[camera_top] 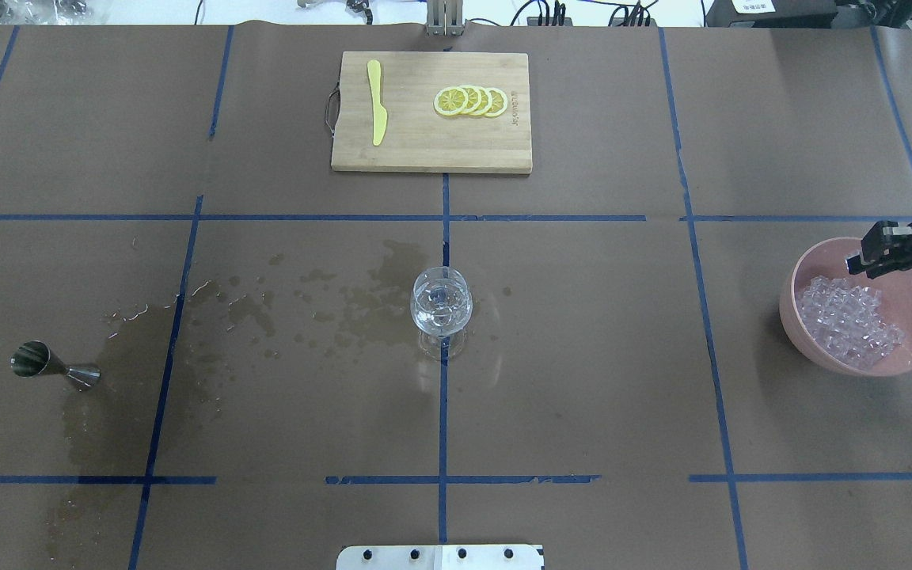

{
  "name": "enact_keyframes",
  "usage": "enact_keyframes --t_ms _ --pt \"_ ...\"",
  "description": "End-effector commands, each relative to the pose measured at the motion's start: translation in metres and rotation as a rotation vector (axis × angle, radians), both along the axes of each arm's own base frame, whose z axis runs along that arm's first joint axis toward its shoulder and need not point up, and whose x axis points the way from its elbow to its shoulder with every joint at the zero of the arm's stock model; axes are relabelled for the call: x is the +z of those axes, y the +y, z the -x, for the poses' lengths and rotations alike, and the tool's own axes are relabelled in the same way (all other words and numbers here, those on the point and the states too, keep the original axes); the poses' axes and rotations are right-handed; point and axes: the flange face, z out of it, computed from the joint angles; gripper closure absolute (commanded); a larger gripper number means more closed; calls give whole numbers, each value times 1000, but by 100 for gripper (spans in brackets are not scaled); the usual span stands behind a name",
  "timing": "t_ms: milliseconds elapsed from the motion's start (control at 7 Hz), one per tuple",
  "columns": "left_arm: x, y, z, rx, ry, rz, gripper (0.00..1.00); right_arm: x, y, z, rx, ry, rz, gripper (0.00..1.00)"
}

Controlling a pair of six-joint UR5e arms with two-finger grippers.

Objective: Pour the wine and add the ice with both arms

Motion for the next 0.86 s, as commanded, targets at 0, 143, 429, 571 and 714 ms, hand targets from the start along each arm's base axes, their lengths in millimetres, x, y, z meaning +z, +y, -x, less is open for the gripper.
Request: enact_keyframes --t_ms 0,143,429,571,714 --pt "-1 0 0 1 2 -2 0 -122 -43 38 46 -72 55 100" --pt "0 0 0 0 1 -2 0 -176 -40 96 64 -108 109 100" --pt "-2 1 0 1 3 -14 0 -292 0 225 157 -183 207 100" --pt "-1 0 0 1 3 -12 0 -335 15 265 210 -221 229 100" --pt "-1 0 0 1 3 -12 0 -357 33 296 210 -240 261 100"
